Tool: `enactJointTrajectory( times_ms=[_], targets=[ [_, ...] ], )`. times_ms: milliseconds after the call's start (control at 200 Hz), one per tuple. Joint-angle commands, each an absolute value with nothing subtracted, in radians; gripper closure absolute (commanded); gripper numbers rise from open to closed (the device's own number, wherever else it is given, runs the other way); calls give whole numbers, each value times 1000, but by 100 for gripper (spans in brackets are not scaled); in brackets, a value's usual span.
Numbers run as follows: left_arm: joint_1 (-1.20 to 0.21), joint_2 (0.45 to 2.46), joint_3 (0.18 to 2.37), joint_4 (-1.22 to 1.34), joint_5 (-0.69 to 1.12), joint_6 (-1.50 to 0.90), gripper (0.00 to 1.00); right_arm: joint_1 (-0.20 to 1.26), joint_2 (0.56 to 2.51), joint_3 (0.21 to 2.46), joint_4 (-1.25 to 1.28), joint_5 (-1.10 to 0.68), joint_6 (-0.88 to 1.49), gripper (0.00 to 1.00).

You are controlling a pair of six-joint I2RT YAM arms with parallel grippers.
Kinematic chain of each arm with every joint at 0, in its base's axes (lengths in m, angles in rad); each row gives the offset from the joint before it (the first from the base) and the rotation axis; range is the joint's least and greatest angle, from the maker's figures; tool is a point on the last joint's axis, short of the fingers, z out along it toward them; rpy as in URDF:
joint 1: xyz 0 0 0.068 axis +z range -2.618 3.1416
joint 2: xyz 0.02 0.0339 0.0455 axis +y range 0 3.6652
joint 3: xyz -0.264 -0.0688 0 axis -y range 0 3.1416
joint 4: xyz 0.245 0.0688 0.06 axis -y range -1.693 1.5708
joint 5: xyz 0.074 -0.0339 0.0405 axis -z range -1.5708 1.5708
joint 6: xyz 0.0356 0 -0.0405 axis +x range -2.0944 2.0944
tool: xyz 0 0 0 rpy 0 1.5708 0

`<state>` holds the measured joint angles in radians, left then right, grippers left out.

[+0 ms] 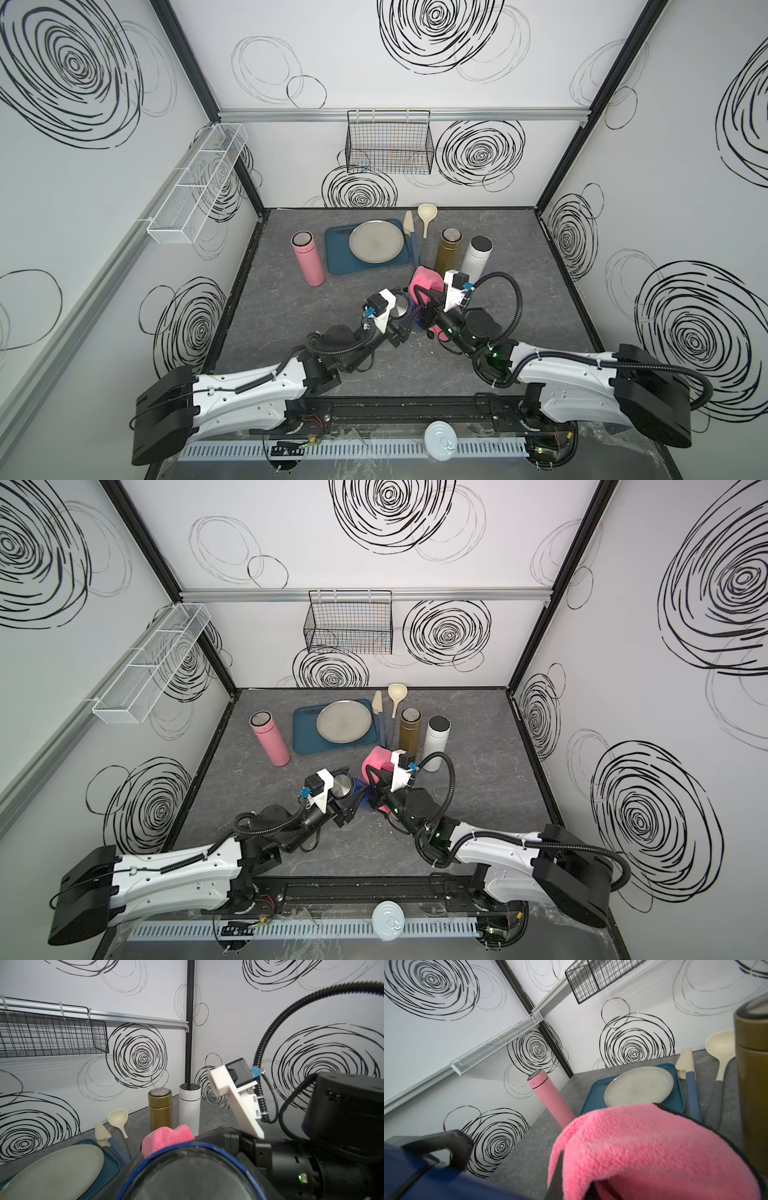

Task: Wipe the surface of the thermos
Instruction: Wipe the dirt from the surface of the thermos.

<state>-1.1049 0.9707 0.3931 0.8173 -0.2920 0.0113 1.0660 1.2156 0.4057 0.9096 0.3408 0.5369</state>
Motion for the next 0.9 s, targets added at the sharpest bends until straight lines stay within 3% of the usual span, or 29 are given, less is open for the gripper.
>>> enactJointTrajectory(
  times_ms=[0,260,590,891],
  targets=[
    [-1111,933,399,1148,-207,28,100,1075,1204,383,940,299,580,100],
    [-1102,910,317,1288,-173,49,100,1082,1076,410,894,247,534,100],
    [-1101,858,296,1286,-118,50,100,1051,1320,344,1023,225,673,100],
    [-1100,872,280,1293,-94,174,100,1069,1031,442,796,259,505,100]
  ],
)
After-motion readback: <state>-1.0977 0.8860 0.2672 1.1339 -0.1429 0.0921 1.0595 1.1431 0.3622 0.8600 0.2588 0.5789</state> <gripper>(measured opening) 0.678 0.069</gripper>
